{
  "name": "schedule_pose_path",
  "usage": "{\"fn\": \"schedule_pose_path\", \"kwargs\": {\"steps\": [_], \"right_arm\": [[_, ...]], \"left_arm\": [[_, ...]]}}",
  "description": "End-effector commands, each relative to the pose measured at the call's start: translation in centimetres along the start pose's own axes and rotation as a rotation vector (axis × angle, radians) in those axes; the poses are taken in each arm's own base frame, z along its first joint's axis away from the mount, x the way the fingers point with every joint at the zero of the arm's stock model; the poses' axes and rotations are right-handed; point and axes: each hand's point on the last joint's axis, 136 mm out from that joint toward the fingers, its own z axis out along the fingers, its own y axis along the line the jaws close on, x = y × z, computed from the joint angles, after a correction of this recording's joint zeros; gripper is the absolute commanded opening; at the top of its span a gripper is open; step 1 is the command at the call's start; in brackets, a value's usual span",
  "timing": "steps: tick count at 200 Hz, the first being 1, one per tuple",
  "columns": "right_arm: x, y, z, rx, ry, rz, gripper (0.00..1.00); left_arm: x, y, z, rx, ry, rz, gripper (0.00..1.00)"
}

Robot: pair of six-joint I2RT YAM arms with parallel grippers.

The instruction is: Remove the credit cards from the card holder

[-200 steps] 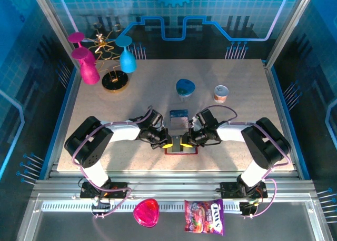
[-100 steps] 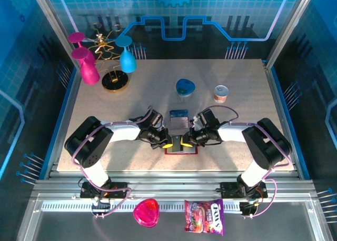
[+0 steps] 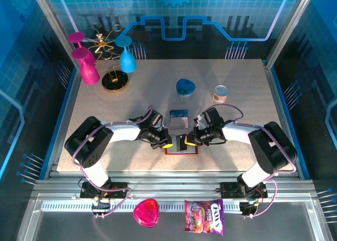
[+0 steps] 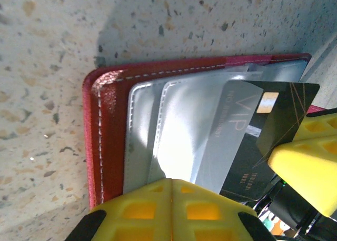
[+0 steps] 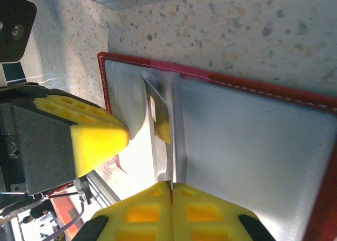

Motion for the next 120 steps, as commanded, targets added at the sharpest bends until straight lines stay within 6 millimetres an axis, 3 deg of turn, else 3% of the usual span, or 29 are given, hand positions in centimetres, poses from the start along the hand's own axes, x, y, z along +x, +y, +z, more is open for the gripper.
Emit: {"fn": "schedule_pose_path", "kwargs": {"steps": [1,120], "right_arm": [[0.3,-1.1,-1.1,0.064,0.002,-0.005,0.06],[-0.2,-0.7,-2.3,0.12,-0.01,-0.039,0.05]], "left_arm": [[1.0,2.7,0.4,-0.082,0.012,-0.043,0.06],[1.0,1.4,0.0,-0.042,0.009,-0.028,0.09]]}}
